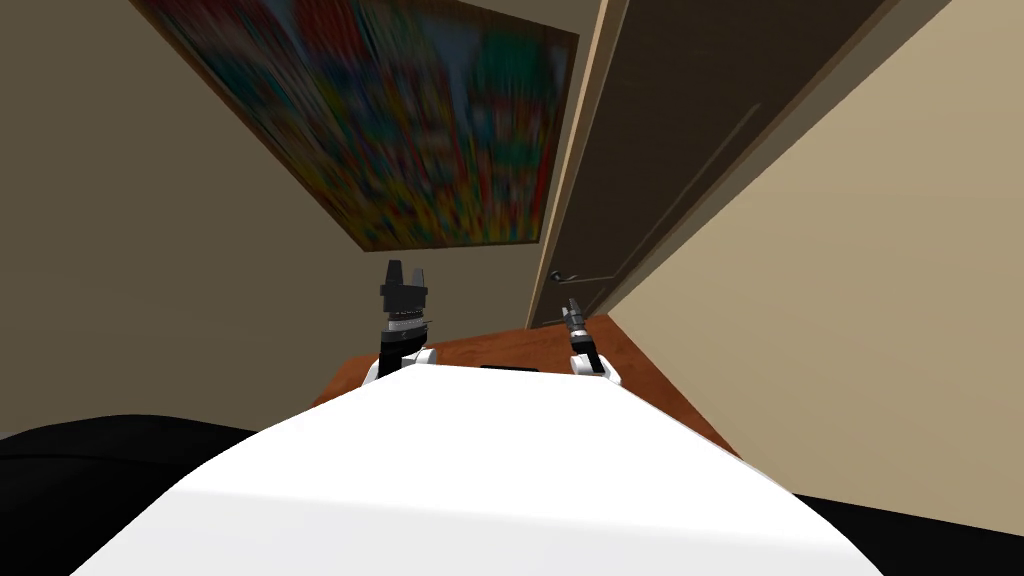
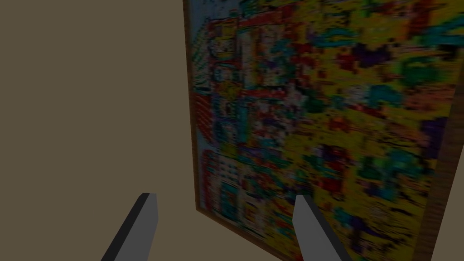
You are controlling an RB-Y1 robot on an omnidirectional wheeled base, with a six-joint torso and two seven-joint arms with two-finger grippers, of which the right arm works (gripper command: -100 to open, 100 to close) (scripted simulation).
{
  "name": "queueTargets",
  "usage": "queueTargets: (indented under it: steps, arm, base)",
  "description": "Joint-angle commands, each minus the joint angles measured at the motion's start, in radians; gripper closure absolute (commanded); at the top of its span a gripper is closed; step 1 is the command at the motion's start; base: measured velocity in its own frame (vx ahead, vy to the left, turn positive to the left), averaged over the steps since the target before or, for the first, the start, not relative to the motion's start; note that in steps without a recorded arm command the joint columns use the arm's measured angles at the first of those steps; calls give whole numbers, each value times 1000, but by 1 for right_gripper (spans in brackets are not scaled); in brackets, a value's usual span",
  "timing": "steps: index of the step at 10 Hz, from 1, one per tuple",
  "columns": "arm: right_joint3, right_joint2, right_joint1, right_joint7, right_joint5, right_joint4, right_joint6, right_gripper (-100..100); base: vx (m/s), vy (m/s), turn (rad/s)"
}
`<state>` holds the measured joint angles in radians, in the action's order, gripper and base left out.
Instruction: Pull the door open
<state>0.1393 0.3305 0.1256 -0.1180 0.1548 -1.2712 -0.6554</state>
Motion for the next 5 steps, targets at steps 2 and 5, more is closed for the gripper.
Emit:
queueTargets:
  steps: [2, 5]
  arm:
    - [12, 15, -19, -8, 7, 55, -9, -100]
    - [24, 34, -39, -18, 15, 115, -19, -100]
  base:
    - [74, -82, 94]
    - [58, -79, 83]
